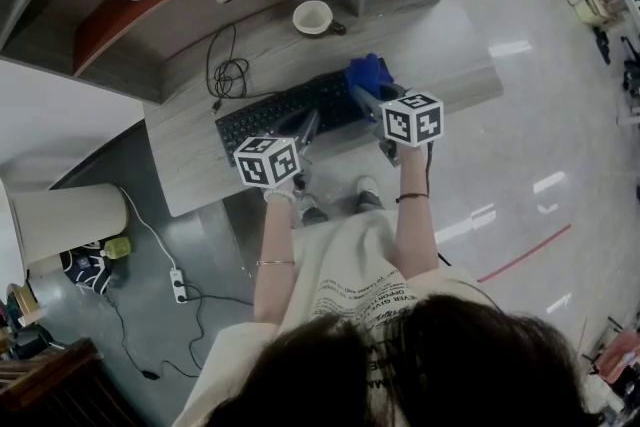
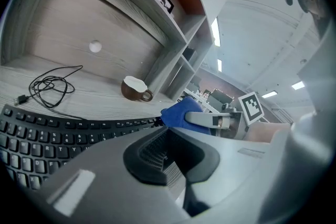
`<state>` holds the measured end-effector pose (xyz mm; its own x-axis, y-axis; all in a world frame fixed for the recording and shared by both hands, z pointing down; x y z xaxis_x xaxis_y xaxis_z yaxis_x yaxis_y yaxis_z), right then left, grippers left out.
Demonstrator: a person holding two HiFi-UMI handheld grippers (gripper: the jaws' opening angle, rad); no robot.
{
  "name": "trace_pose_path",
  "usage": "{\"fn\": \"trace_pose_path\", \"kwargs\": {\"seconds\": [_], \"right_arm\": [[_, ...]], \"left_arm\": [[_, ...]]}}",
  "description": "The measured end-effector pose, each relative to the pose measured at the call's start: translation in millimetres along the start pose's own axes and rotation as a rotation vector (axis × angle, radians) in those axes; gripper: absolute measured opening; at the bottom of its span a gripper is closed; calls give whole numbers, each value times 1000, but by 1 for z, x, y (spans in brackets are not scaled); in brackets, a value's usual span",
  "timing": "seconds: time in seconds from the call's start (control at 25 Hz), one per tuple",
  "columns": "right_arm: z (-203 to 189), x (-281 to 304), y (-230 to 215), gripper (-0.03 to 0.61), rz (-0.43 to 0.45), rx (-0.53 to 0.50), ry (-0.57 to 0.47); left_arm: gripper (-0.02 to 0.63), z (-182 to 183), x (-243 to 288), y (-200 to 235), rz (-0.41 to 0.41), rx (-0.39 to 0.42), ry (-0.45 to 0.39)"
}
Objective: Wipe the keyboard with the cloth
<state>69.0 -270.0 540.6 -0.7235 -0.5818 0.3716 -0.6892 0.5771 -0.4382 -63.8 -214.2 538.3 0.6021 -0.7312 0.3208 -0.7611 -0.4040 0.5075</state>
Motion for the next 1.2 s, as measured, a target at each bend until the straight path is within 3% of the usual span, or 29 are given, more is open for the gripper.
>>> {"fn": "trace_pose_path", "kwargs": {"seconds": [1.2], "right_arm": [[-12, 22, 45, 52, 32, -14, 4]], "left_arm": [[-3, -4, -40, 22, 14, -3, -5]]}}
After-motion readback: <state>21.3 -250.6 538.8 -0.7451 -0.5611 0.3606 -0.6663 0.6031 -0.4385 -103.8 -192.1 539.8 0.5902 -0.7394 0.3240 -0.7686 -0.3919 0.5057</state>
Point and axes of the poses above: the fingertips, and each gripper's own axes: x forward along the fingers, y to its left, z out of its top, the point moved 3 cm from there along -x, backward along the fingers, and after that the axes turned 5 degrees about -y, right-handed, at the moved point
